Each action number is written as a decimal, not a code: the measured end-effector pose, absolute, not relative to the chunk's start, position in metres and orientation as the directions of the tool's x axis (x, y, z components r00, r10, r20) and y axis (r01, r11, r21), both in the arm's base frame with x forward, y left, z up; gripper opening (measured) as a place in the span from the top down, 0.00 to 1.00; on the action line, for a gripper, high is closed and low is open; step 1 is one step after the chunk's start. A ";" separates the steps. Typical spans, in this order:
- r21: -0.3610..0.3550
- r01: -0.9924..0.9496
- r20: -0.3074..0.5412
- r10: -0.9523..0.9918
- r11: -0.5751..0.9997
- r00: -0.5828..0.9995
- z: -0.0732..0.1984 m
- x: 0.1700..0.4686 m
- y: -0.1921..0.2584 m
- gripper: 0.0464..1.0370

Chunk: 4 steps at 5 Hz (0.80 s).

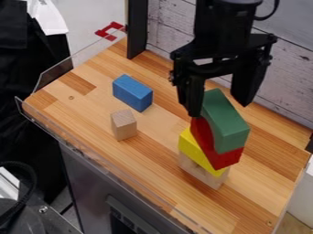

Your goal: Remove the green arch from the tower and put into the blue block

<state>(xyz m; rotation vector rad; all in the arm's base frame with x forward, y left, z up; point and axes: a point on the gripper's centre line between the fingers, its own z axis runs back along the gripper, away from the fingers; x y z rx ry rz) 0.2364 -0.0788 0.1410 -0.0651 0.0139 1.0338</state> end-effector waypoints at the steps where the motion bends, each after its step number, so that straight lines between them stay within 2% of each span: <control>1: -0.042 -0.856 -0.044 0.855 0.515 0.517 0.139 0.239 -0.080 0.04; 3: -0.046 -0.847 -0.067 0.844 0.530 0.532 0.133 0.241 -0.088 0.04; 4: -0.042 -0.849 -0.087 0.845 0.527 0.528 0.126 0.238 -0.086 0.08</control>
